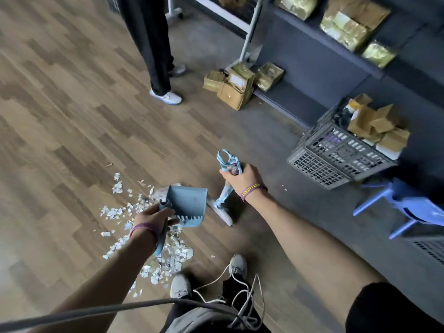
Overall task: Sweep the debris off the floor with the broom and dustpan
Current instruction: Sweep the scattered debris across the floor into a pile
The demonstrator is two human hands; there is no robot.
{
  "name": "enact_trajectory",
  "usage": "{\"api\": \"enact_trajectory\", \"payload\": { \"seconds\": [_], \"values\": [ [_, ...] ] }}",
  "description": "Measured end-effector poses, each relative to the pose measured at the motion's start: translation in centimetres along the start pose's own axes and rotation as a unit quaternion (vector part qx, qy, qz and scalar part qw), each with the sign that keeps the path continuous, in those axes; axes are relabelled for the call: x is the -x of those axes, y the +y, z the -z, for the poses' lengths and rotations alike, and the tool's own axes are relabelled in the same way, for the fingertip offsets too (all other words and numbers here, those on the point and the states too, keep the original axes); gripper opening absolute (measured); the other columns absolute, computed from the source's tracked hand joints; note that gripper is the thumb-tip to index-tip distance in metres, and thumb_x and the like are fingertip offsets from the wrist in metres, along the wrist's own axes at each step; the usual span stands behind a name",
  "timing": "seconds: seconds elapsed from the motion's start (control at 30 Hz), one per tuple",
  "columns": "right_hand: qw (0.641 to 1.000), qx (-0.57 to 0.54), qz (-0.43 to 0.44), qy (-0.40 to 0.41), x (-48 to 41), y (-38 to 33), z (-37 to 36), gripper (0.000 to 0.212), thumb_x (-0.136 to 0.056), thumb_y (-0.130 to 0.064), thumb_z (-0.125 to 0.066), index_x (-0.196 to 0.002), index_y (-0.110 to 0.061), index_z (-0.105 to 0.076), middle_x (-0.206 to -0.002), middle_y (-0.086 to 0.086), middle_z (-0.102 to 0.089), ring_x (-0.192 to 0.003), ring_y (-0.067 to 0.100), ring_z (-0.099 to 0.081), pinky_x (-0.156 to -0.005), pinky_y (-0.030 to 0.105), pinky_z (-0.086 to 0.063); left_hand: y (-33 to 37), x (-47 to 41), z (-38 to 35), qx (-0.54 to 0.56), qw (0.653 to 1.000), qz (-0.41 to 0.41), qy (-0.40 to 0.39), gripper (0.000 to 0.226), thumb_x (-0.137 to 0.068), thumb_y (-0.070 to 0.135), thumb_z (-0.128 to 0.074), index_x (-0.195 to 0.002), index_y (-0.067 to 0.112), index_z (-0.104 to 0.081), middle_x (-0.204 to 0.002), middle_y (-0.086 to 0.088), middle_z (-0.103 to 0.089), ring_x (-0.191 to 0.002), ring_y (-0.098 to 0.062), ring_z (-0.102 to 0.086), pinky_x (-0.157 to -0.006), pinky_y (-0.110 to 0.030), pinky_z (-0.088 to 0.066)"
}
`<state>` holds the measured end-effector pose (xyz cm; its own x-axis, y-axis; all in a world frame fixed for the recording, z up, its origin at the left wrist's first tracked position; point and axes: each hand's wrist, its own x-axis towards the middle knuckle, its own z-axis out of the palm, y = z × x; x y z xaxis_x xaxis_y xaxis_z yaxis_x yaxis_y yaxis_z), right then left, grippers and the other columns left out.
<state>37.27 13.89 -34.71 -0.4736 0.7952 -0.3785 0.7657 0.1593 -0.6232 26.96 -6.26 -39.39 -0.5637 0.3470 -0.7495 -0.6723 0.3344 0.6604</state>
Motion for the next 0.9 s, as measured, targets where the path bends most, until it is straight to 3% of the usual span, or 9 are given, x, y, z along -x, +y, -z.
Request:
{"api": "enact_trajectory", "payload": {
  "seconds": [0.07,0.2,0.33,0.43,0.53,0.67,0.77,0.9],
  "values": [
    [1.0,0.02,0.003,0.002,-1.1,2.1,2.5,0.029,-0.08,-0.04,-0.068,-0.084,-0.011,-0.07,-0.085,0.012,-0.071,-0.078,0.027,-0.065,-0.067,0.029,-0.048,0.1,-0.7,-2.9,-0.008,1.0,0.001,-0.022,0.023,-0.085,-0.011,-0.053,-0.075,0.009,-0.06,-0.046,0.003,-0.065,-0.04,-0.012,-0.063,-0.045,-0.02,-0.042],
    [0.997,0.08,0.01,-0.017,-3.2,7.2,7.7,0.024,-0.083,-0.032,-0.068,-0.09,-0.009,-0.072,-0.09,0.015,-0.072,-0.079,0.022,-0.064,-0.059,0.023,-0.033,0.0,-2.3,-9.8,-0.037,0.997,-0.001,-0.065,0.021,-0.087,-0.006,-0.054,-0.081,0.014,-0.06,-0.049,0.007,-0.066,-0.042,-0.009,-0.064,-0.05,-0.023,-0.037],
    [0.989,0.119,0.065,-0.06,-8.3,12.7,11.9,0.028,-0.08,-0.023,-0.07,-0.105,-0.01,-0.071,-0.1,0.014,-0.071,-0.094,0.031,-0.065,-0.076,0.029,-0.047,0.4,-4.4,-17.9,-0.06,0.995,0.004,-0.082,0.016,-0.088,0.001,-0.057,-0.093,0.015,-0.061,-0.056,0.011,-0.069,-0.048,-0.01,-0.067,-0.046,-0.019,-0.038],
    [0.982,0.15,0.071,-0.086,-12.9,16.4,16.1,0.029,-0.082,-0.023,-0.067,-0.107,-0.008,-0.067,-0.102,0.016,-0.07,-0.098,0.035,-0.063,-0.081,0.038,-0.049,0.9,-5.9,-23.9,-0.073,0.993,0.013,-0.091,0.02,-0.089,0.003,-0.057,-0.105,0.015,-0.06,-0.061,0.01,-0.07,-0.051,-0.01,-0.068,-0.054,-0.024,-0.036],
    [0.981,0.172,0.055,-0.076,-16.6,20.0,19.8,0.033,-0.084,-0.024,-0.066,-0.116,-0.016,-0.065,-0.107,0.013,-0.07,-0.102,0.033,-0.063,-0.081,0.035,-0.048,1.4,-7.6,-28.9,-0.098,0.99,0.019,-0.098,0.019,-0.089,0.004,-0.058,-0.104,0.016,-0.06,-0.068,0.01,-0.07,-0.053,-0.01,-0.069,-0.058,-0.026,-0.037],
    [0.992,0.11,0.006,-0.057,-19.9,24.9,22.5,0.037,-0.081,-0.015,-0.07,-0.118,-0.016,-0.067,-0.108,0.016,-0.07,-0.102,0.032,-0.065,-0.088,0.036,-0.05,2.1,-9.6,-33.1,-0.129,0.986,0.026,-0.102,0.016,-0.09,0.003,-0.055,-0.09,0.018,-0.06,-0.072,0.007,-0.07,-0.053,-0.011,-0.069,-0.058,-0.028,-0.037],
    [0.992,0.103,-0.035,-0.07,-20.3,27.9,22.7,0.04,-0.081,-0.02,-0.072,-0.12,-0.014,-0.064,-0.115,0.013,-0.068,-0.107,0.028,-0.063,-0.092,0.033,-0.049,2.3,-10.4,-34.4,-0.151,0.983,0.025,-0.105,0.018,-0.089,0.001,-0.055,-0.089,0.018,-0.061,-0.063,0.011,-0.071,-0.054,-0.012,-0.07,-0.059,-0.029,-0.038],
    [0.983,0.126,-0.072,-0.109,-18.5,30.2,20.1,0.037,-0.079,-0.022,-0.072,-0.114,-0.02,-0.062,-0.113,0.007,-0.068,-0.105,0.028,-0.063,-0.087,0.032,-0.051,2.2,-10.9,-34.3,-0.172,0.979,0.032,-0.109,0.018,-0.088,-0.002,-0.055,-0.095,0.014,-0.062,-0.067,0.009,-0.071,-0.052,-0.012,-0.069,-0.059,-0.029,-0.038]
  ]
}}
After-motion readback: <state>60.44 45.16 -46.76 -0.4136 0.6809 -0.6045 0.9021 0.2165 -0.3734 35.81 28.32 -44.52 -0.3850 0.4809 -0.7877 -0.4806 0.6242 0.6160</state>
